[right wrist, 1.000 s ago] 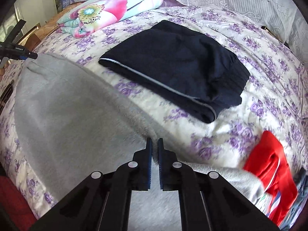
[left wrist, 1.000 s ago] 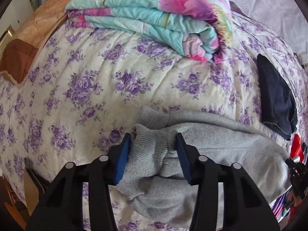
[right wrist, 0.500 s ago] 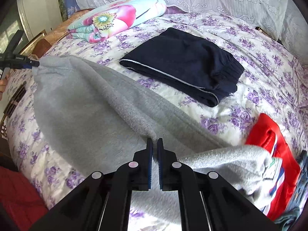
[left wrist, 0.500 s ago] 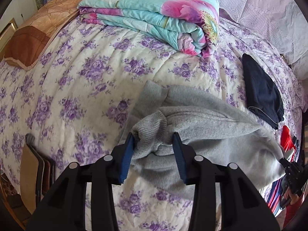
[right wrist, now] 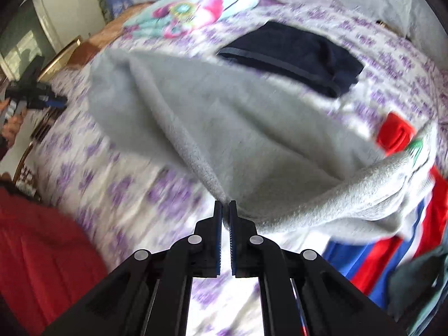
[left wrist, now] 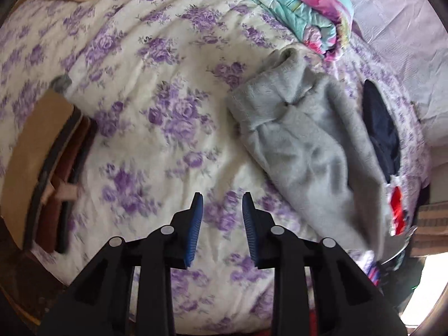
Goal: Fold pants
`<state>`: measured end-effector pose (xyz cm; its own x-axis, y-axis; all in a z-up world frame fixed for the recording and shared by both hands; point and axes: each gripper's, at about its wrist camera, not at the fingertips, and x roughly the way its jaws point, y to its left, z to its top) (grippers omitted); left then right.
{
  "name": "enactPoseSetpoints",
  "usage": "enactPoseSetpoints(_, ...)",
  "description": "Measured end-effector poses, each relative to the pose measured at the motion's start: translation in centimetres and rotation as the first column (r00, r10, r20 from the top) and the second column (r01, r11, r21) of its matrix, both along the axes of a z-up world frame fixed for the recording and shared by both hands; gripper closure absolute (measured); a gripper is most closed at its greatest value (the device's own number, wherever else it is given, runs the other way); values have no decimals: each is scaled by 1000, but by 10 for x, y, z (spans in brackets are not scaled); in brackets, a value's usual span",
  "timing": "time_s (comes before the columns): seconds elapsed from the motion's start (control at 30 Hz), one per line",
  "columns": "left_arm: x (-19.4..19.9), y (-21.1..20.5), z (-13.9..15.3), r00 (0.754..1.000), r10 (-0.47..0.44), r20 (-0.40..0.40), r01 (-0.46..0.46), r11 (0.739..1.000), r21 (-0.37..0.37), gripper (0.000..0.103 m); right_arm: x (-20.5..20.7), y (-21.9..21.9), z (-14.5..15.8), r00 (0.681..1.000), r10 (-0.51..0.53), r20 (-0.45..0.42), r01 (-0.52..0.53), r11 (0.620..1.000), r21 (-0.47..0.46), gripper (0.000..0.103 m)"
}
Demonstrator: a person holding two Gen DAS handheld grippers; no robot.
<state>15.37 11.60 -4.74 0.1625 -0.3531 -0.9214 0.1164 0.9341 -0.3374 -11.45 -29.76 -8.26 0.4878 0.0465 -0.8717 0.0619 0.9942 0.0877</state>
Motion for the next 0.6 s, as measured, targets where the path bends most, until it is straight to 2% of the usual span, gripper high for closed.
enactPoseSetpoints(0.03,-2,-4,7,1000,-7,11,7,1000,-28,65,-4,4,-4,1000,3,-15,-3,1000,7,98)
enactPoseSetpoints(0.07,-3,-11,16,999,-20,32,21,999,-45,55,-9,7,-9,999,6,-44,-5,1000,28,103)
enactPoseSetpoints(0.1,-4,-18,24,998,-30,54,32,998,-48,30,-16,9,-14,998,4,-63,-1,999,39,103)
enactPoseSetpoints(0.13,-5,-27,33,996,-38,83,42,998,-47,14,-22,11,-19,997,2,-84,1,999,46,103)
enactPoseSetpoints(0.2,-4,-45,47,991,-63,121,71,996,-57,14,-39,14,-31,992,-6,-126,11,999,43,103)
enactPoseSetpoints(0.27,3,-68,50,990,-88,108,95,993,-64,13,-51,12,-34,992,-42,-120,49,997,55,103)
enactPoseSetpoints(0.33,14,-88,48,991,-102,81,107,993,-58,13,-56,-1,-26,991,-115,-66,124,981,151,100)
enactPoseSetpoints(0.37,25,-104,44,993,-101,52,103,994,-28,13,-55,-7,-19,988,-153,-34,157,969,190,99)
enactPoseSetpoints(0.43,41,-127,36,996,-92,9,92,996,14,13,-47,-11,3,980,-188,70,172,967,188,98)
enactPoseSetpoints(0.47,51,-139,29,996,-83,-23,83,996,34,13,-41,-9,13,979,-175,108,157,974,162,88)
enactPoseSetpoints(0.5,58,-145,24,996,-76,-47,78,996,40,13,-31,-4,23,977,-151,149,135,984,113,73)
enactPoseSetpoints(0.53,66,-155,17,993,-81,-80,86,995,49,13,-23,2,29,975,-128,181,118,991,64,37)
enactPoseSetpoints(0.57,72,-166,6,986,-100,-132,111,991,77,13,-14,9,34,973,-91,211,91,996,10,30)
enactPoseSetpoints(0.6,76,-172,-3,982,-90,-167,110,987,116,13,1,21,34,977,-19,214,35,997,-69,30)
